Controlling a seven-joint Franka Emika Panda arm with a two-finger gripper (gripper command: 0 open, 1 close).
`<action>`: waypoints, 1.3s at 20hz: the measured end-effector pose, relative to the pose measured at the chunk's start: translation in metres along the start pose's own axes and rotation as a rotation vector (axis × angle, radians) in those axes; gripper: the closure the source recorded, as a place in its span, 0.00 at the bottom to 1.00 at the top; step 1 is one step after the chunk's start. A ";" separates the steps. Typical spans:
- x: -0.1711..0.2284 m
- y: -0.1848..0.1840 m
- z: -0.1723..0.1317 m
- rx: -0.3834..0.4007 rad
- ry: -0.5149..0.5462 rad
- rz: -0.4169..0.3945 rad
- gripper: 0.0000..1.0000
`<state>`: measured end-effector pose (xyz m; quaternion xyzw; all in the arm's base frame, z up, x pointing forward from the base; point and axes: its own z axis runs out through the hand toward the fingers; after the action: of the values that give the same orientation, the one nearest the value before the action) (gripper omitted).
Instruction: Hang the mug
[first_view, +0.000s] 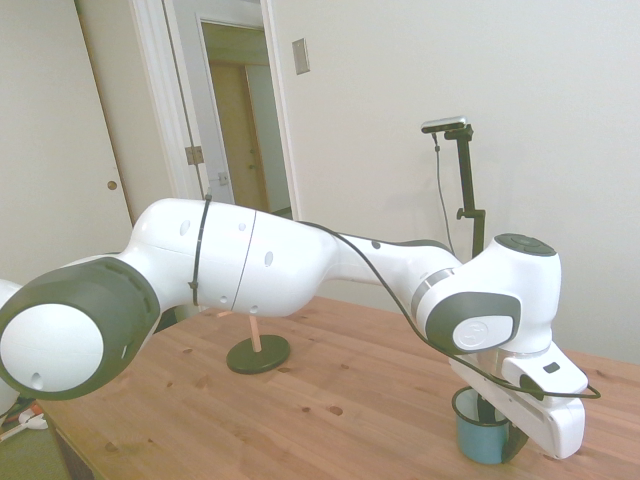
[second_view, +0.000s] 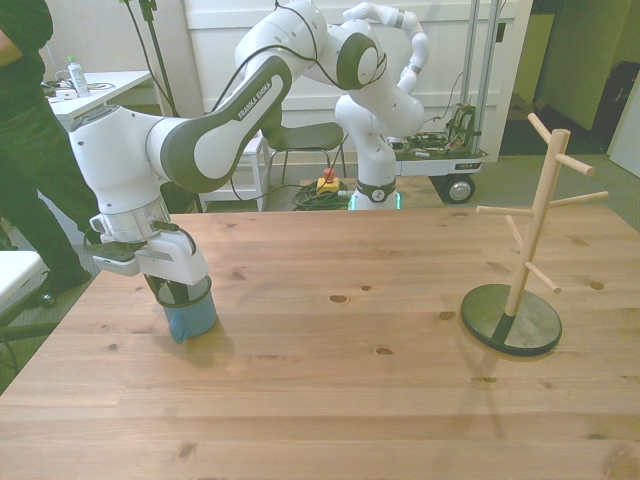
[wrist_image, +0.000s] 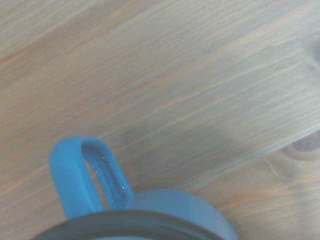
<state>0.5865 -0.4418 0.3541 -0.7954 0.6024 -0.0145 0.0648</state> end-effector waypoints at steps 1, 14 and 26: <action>-0.001 -0.001 0.000 0.001 0.000 -0.001 1.00; -0.018 -0.009 -0.011 0.044 0.059 -0.017 1.00; -0.150 -0.012 -0.117 0.135 0.191 -0.143 1.00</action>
<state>0.5453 -0.3044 0.4796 -0.8252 0.5453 -0.1350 0.0593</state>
